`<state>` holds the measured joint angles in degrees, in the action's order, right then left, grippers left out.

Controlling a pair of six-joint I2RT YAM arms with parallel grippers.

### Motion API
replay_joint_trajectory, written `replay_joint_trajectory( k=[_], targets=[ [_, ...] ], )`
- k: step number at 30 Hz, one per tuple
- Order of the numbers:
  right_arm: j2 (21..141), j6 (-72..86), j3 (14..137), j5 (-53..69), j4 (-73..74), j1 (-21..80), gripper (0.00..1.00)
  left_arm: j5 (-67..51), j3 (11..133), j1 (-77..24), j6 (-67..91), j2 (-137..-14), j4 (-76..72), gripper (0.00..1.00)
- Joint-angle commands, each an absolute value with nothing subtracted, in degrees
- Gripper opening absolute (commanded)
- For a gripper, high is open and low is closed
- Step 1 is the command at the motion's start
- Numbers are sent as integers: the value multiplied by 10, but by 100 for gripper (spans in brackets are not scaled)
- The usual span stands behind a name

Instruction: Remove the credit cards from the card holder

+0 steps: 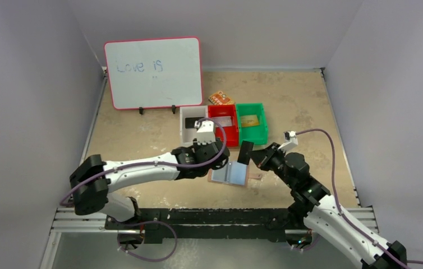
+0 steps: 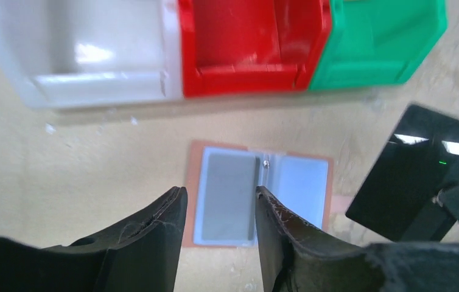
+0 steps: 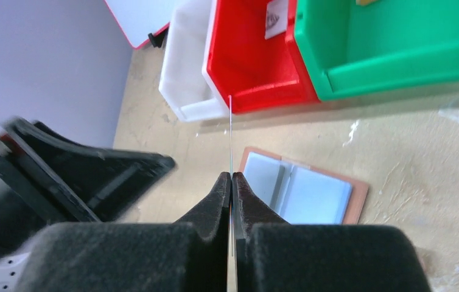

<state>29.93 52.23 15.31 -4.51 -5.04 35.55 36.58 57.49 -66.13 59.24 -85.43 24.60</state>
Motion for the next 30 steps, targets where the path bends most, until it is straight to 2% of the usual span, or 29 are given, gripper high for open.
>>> replay_joint_trajectory(
  k=[1, 3, 5, 8, 11, 15, 22, 30],
  targets=[
    [284, 430, 199, -79, -39, 353, 0, 443, 621, -598, 541, -786, 357, 46],
    [289, 372, 212, -76, -72, 352, 0, 441, 612, -553, 528, -753, 384, 48],
    [302, 332, 219, -44, -109, 353, 0, 452, 607, -532, 514, -712, 400, 54],
    [338, 285, 226, -1, -162, 353, 0, 492, 609, -525, 501, -654, 431, 67],
    [386, 226, 237, 37, -215, 353, 0, 529, 608, -503, 480, -617, 460, 72],
    [465, 124, 286, 82, -247, 355, 2, 542, 599, -439, 468, -608, 493, 75],
    [585, -50, 403, 66, -210, 384, 0, 523, 559, -334, 446, -587, 468, 76],
    [735, -262, 522, -36, -163, 495, 0, 567, 527, -290, 459, -550, 455, 77]
  ],
)
